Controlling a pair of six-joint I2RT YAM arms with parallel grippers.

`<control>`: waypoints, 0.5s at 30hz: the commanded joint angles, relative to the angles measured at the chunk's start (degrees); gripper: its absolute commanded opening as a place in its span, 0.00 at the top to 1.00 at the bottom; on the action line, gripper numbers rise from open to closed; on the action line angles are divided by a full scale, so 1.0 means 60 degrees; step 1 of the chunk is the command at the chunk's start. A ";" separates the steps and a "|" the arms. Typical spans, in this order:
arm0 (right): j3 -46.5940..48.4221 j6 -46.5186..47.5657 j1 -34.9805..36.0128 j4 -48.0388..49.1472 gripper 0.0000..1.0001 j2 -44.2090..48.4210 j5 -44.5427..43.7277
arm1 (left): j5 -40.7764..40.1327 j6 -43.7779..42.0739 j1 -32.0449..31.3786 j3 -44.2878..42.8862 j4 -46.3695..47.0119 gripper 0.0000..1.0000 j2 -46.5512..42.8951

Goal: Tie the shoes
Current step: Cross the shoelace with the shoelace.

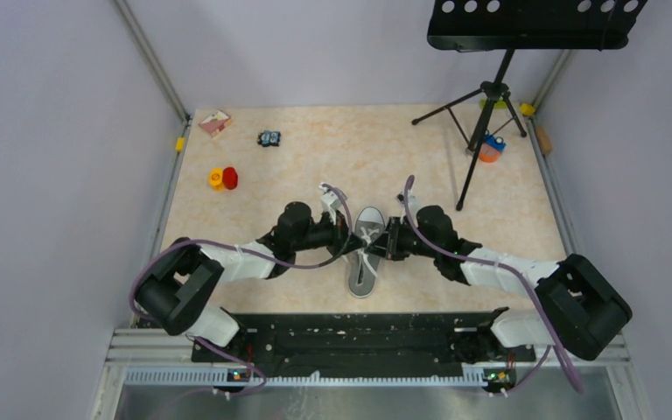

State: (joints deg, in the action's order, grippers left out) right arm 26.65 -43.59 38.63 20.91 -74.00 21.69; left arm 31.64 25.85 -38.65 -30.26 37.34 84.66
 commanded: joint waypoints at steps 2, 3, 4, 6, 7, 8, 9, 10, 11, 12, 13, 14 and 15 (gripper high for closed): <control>-0.0022 0.0107 0.0096 -0.0198 0.86 0.0501 -0.0651 | 0.0492 0.0123 0.0021 0.0125 0.0872 1.00 0.0187; -0.0023 0.0127 0.0095 -0.0303 0.84 0.0565 -0.0721 | 0.0534 0.0126 0.0024 0.0126 0.0900 1.00 0.0218; -0.0019 0.0137 0.0061 -0.0377 0.81 0.0626 -0.0771 | 0.0578 0.0132 0.0025 0.0133 0.0931 1.00 0.0253; -0.0065 0.0153 0.0004 -0.0502 0.77 0.0752 -0.0836 | 0.0615 0.0131 0.0026 0.0136 0.0959 1.00 0.0288; -0.0094 0.0140 -0.0048 -0.0521 0.75 0.0836 -0.0846 | 0.0641 0.0144 0.0023 0.0147 0.0988 1.00 0.0302; -0.0132 0.0146 -0.0084 -0.0556 0.74 0.0909 -0.0865 | 0.0641 0.0145 0.0026 0.0150 0.1004 1.00 0.0303; -0.0163 0.0139 -0.0131 -0.0602 0.74 0.0984 -0.0893 | 0.0643 0.0145 0.0026 0.0162 0.1032 1.00 0.0315; -0.0201 0.0146 -0.0183 -0.0643 0.74 0.1065 -0.0917 | 0.0652 0.0158 0.0026 0.0167 0.1046 1.00 0.0325; -0.0248 0.0128 -0.0251 -0.0692 0.73 0.1168 -0.0973 | 0.0670 0.0153 0.0019 0.0166 0.1052 1.00 0.0330; -0.0327 0.0084 -0.0319 -0.0691 0.73 0.1300 -0.1031 | 0.0668 0.0146 0.0018 0.0156 0.1056 1.00 0.0325; -0.0403 0.0021 -0.0397 -0.0685 0.73 0.1434 -0.1114 | 0.0681 0.0146 0.0025 0.0152 0.1056 1.00 0.0328; -0.0512 -0.0061 -0.0478 -0.0661 0.72 0.1579 -0.1214 | 0.0686 0.0135 0.0019 0.0151 0.1046 1.00 0.0332; -0.0611 -0.0140 -0.0554 -0.0659 0.72 0.1716 -0.1334 | 0.0714 0.0131 0.0022 0.0151 0.1051 1.00 0.0325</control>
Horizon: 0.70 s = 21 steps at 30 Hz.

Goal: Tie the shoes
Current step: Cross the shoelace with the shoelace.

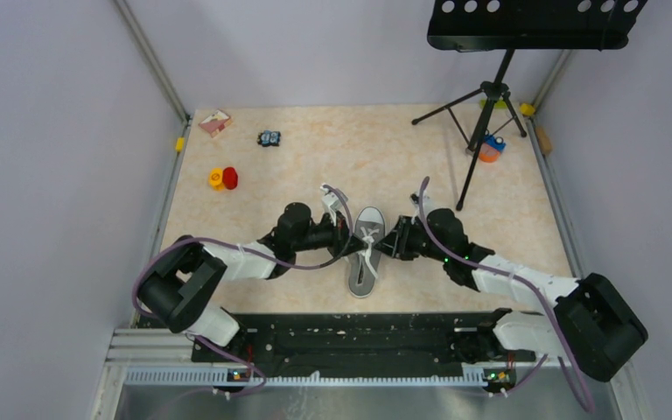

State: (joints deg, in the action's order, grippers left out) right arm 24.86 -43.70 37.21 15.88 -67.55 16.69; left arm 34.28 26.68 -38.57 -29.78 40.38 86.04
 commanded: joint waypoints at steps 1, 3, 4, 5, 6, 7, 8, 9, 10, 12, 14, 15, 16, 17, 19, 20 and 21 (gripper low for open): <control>-0.0400 -0.0201 -0.0383 0.0180 0.72 0.0763 -0.0638 | 0.0275 -0.0008 0.0009 0.0071 0.0537 1.00 0.0090; -0.0525 -0.0336 -0.0445 0.0184 0.71 0.0929 -0.0877 | 0.0292 -0.0008 0.0012 0.0082 0.0512 1.00 0.0103; -0.0556 -0.0399 -0.0469 0.0177 0.71 0.0940 -0.0959 | 0.0305 0.0000 0.0012 0.0089 0.0507 1.00 0.0101; -0.0551 -0.0426 -0.0486 0.0208 0.71 0.0861 -0.0972 | 0.0307 -0.0018 0.0012 0.0088 0.0494 1.00 0.0096; -0.0510 -0.0435 -0.0502 0.0265 0.71 0.0772 -0.0916 | 0.0310 -0.0020 0.0012 0.0086 0.0497 1.00 0.0090; -0.0450 -0.0441 -0.0504 0.0332 0.71 0.0625 -0.0818 | 0.0315 -0.0022 0.0012 0.0087 0.0496 1.00 0.0089; -0.0390 -0.0415 -0.0504 0.0416 0.71 0.0464 -0.0632 | 0.0315 -0.0030 0.0009 0.0086 0.0488 1.00 0.0089; -0.0336 -0.0402 -0.0504 0.0560 0.71 0.0305 -0.0425 | 0.0311 -0.0036 0.0011 0.0087 0.0473 1.00 0.0081; -0.0291 -0.0373 -0.0504 0.0732 0.71 0.0137 -0.0189 | 0.0302 -0.0048 0.0008 0.0086 0.0456 1.00 0.0054; -0.0185 -0.0308 -0.0504 0.0998 0.71 -0.0157 0.0228 | 0.0278 -0.0077 0.0010 0.0069 0.0399 1.00 0.0038; -0.0045 -0.0226 -0.0504 0.1036 0.71 -0.0421 0.0474 | 0.0266 -0.0095 0.0012 0.0071 0.0376 1.00 0.0023; -0.0030 -0.0227 -0.0504 0.1143 0.71 -0.0525 0.0596 | 0.0270 -0.0095 0.0012 0.0058 0.0367 1.00 0.0007; -0.0031 -0.0230 -0.0500 0.1222 0.71 -0.0585 0.0653 | 0.0270 -0.0106 0.0008 0.0045 0.0353 1.00 0.0002; -0.0039 -0.0242 -0.0503 0.1323 0.71 -0.0604 0.0704 | 0.0271 -0.0110 0.0011 0.0042 0.0333 1.00 -0.0006; -0.0034 -0.0246 -0.0504 0.1398 0.71 -0.0655 0.0771 | 0.0276 -0.0097 0.0010 0.0031 0.0325 1.00 -0.0040; -0.0017 -0.0224 -0.0504 0.1483 0.71 -0.0708 0.0860 | 0.0277 -0.0096 0.0011 0.0027 0.0330 1.00 -0.0043; -0.0013 -0.0237 -0.0504 0.1572 0.71 -0.0783 0.0972 | 0.0265 -0.0108 0.0010 0.0027 0.0323 1.00 -0.0047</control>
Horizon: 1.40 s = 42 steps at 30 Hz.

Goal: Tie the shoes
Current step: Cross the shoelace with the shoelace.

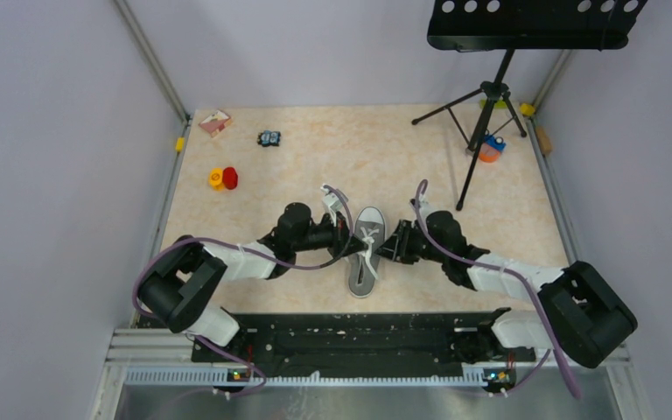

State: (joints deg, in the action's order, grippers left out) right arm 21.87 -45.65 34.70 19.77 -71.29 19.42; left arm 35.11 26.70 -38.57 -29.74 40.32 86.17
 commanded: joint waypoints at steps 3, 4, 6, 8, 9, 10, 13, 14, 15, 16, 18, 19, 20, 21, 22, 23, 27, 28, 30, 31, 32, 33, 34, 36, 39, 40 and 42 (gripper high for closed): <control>0.0418 0.0000 -0.0085 0.1358 0.71 -0.0309 0.0725 | 0.0154 -0.0141 0.0004 0.0006 0.0290 1.00 -0.0065; 0.0406 -0.0021 -0.0085 0.1449 0.71 -0.0347 0.0739 | 0.0161 -0.0143 0.0011 0.0005 0.0273 1.00 -0.0072; 0.0398 -0.0065 -0.0085 0.1647 0.71 -0.0437 0.0839 | 0.0164 -0.0157 0.0008 0.0012 0.0242 1.00 -0.0093; 0.0369 -0.0127 -0.0085 0.1849 0.71 -0.0519 0.0918 | 0.0158 -0.0210 0.0012 0.0027 0.0173 1.00 -0.0130; 0.0325 -0.0159 -0.0085 0.1968 0.71 -0.0514 0.0923 | 0.0155 -0.0239 0.0012 0.0041 0.0139 1.00 -0.0159; 0.0288 -0.0191 -0.0085 0.2021 0.71 -0.0499 0.0925 | 0.0148 -0.0289 0.0010 0.0059 0.0093 1.00 -0.0174; 0.0274 -0.0173 -0.0085 0.2021 0.71 -0.0484 0.0924 | 0.0122 -0.0360 0.0012 0.0089 -0.0005 1.00 -0.0254; 0.0256 -0.0170 -0.0085 0.2022 0.71 -0.0492 0.0933 | 0.0113 -0.0373 0.0003 0.0105 -0.0010 1.00 -0.0266; 0.0241 -0.0179 -0.0085 0.2043 0.71 -0.0504 0.0937 | 0.0119 -0.0390 0.0011 0.0111 -0.0010 1.00 -0.0270; 0.0238 -0.0181 -0.0083 0.2054 0.71 -0.0520 0.0953 | 0.0142 -0.0392 0.0010 0.0108 -0.0010 1.00 -0.0270; 0.0258 -0.0171 -0.0085 0.2105 0.71 -0.0593 0.0953 | 0.0178 -0.0390 0.0011 0.0087 -0.0010 1.00 -0.0270; 0.0265 -0.0194 -0.0085 0.2143 0.71 -0.0643 0.0964 | 0.0193 -0.0392 0.0012 0.0079 -0.0023 1.00 -0.0257; 0.0272 -0.0204 -0.0085 0.2204 0.71 -0.0693 0.0967 | 0.0215 -0.0392 0.0012 0.0067 -0.0025 1.00 -0.0245; 0.0273 -0.0250 -0.0083 0.2312 0.71 -0.0734 0.0980 | 0.0225 -0.0392 0.0012 0.0064 -0.0025 1.00 -0.0245; 0.0267 -0.0286 -0.0085 0.2412 0.71 -0.0765 0.0984 | 0.0236 -0.0392 0.0009 0.0064 -0.0025 1.00 -0.0245; 0.0276 -0.0304 -0.0085 0.2496 0.71 -0.0790 0.0984 | 0.0241 -0.0392 0.0011 0.0067 -0.0032 1.00 -0.0234; 0.0304 -0.0348 -0.0085 0.2640 0.71 -0.0844 0.0962 | 0.0236 -0.0391 0.0000 0.0063 -0.0039 1.00 -0.0240; 0.0299 -0.0343 -0.0085 0.2609 0.71 -0.0793 0.0879 | 0.0233 -0.0412 0.0007 0.0067 -0.0039 1.00 -0.0257; 0.0223 -0.0344 -0.0085 0.2439 0.72 -0.0607 0.0550 | 0.0218 -0.0435 0.0024 0.0064 -0.0054 1.00 -0.0272; 0.0192 -0.0298 -0.0085 0.2316 0.72 -0.0505 0.0386 | 0.0222 -0.0456 0.0026 0.0063 -0.0067 1.00 -0.0294; 0.0142 -0.0267 -0.0085 0.2187 0.72 -0.0430 0.0259 | 0.0204 -0.0468 0.0021 0.0071 -0.0080 1.00 -0.0306; 0.0112 -0.0234 -0.0085 0.2076 0.72 -0.0357 0.0145 | 0.0200 -0.0486 0.0037 0.0068 -0.0096 1.00 -0.0311; 0.0082 -0.0193 -0.0085 0.1958 0.72 -0.0296 0.0035 | 0.0198 -0.0501 0.0035 0.0064 -0.0122 1.00 -0.0332; 0.0027 -0.0142 -0.0106 0.1813 0.72 -0.0236 -0.0103 | 0.0206 -0.0534 0.0050 0.0085 -0.0140 1.00 -0.0366; -0.0080 -0.0158 -0.0183 0.1846 0.72 -0.0231 -0.0188 | 0.0223 -0.0539 0.0069 0.0115 -0.0138 1.00 -0.0400; -0.0105 -0.0174 -0.0194 0.1918 0.72 -0.0255 -0.0182 | 0.0226 -0.0546 0.0070 0.0121 -0.0129 1.00 -0.0414; -0.0114 -0.0205 -0.0209 0.2131 0.72 -0.0381 -0.0120 | 0.0266 -0.0553 0.0070 0.0122 -0.0128 1.00 -0.0404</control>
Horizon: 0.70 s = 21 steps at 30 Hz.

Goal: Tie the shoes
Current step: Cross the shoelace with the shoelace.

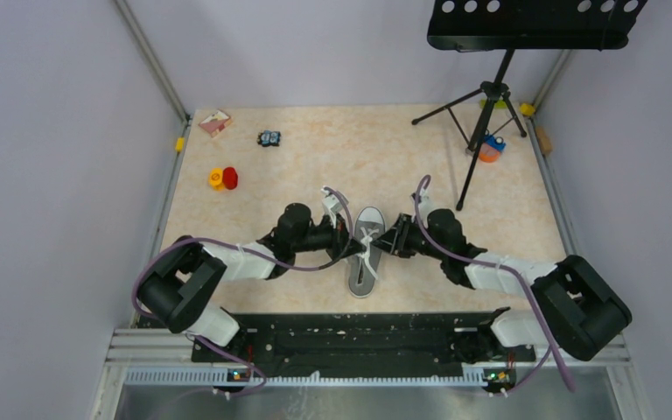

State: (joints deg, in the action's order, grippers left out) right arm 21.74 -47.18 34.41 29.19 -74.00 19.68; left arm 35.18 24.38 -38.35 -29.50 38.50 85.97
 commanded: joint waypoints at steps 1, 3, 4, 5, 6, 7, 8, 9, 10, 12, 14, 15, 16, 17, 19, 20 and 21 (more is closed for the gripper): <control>-0.0100 0.0033 -0.0176 0.0695 0.72 -0.0018 -0.0117 | 0.0283 -0.0174 0.0030 0.0078 0.0175 1.00 -0.0358; -0.0200 -0.0115 -0.0243 0.1132 0.72 -0.0192 0.0004 | 0.0305 -0.0181 0.0046 0.0074 0.0175 1.00 -0.0349; -0.0295 -0.0211 -0.0310 0.1413 0.72 -0.0274 0.0131 | 0.0326 -0.0178 0.0043 0.0068 0.0177 1.00 -0.0341; -0.0403 -0.0313 -0.0370 0.1755 0.72 -0.0345 0.0279 | 0.0352 -0.0179 0.0039 0.0078 0.0188 1.00 -0.0344; -0.0463 -0.0333 -0.0398 0.1906 0.72 -0.0432 0.0393 | 0.0373 -0.0165 0.0045 0.0072 0.0189 1.00 -0.0340; -0.0446 -0.0310 -0.0403 0.1929 0.72 -0.0555 0.0464 | 0.0389 -0.0165 0.0048 0.0075 0.0197 1.00 -0.0364; -0.0444 -0.0302 -0.0404 0.1994 0.72 -0.0627 0.0553 | 0.0404 -0.0174 0.0041 0.0081 0.0203 1.00 -0.0368; -0.0455 -0.0310 -0.0404 0.2093 0.72 -0.0735 0.0669 | 0.0404 -0.0188 0.0046 0.0082 0.0200 1.00 -0.0389; -0.0477 -0.0307 -0.0404 0.2212 0.72 -0.0848 0.0762 | 0.0404 -0.0201 0.0041 0.0095 0.0196 1.00 -0.0411; -0.0543 -0.0372 -0.0404 0.2594 0.73 -0.0990 0.1058 | 0.0375 -0.0236 0.0058 0.0097 0.0179 1.00 -0.0427; -0.0567 -0.0398 -0.0404 0.2824 0.73 -0.1101 0.1260 | 0.0376 -0.0240 0.0055 0.0096 0.0161 1.00 -0.0428; -0.0575 -0.0406 -0.0404 0.2924 0.73 -0.1124 0.1343 | 0.0371 -0.0240 0.0062 0.0098 0.0160 1.00 -0.0420; -0.0596 -0.0423 -0.0404 0.2995 0.73 -0.1130 0.1381 | 0.0376 -0.0228 0.0059 0.0097 0.0160 1.00 -0.0403; -0.0633 -0.0429 -0.0404 0.3065 0.73 -0.1122 0.1398 | 0.0386 -0.0226 0.0059 0.0097 0.0160 1.00 -0.0399; -0.0757 -0.0504 -0.0417 0.3255 0.73 -0.1089 0.1414 | 0.0412 -0.0220 0.0059 0.0104 0.0149 1.00 -0.0386; -0.0844 -0.0562 -0.0418 0.3427 0.73 -0.1071 0.1439 | 0.0409 -0.0225 0.0052 0.0105 0.0139 1.00 -0.0384; -0.0908 -0.0628 -0.0429 0.3615 0.73 -0.1071 0.1481 | 0.0421 -0.0226 0.0058 0.0111 0.0132 1.00 -0.0387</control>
State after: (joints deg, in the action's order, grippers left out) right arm 17.82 -49.98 32.45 43.40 -80.44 26.48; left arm 36.60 23.88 -38.28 -29.34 38.37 85.21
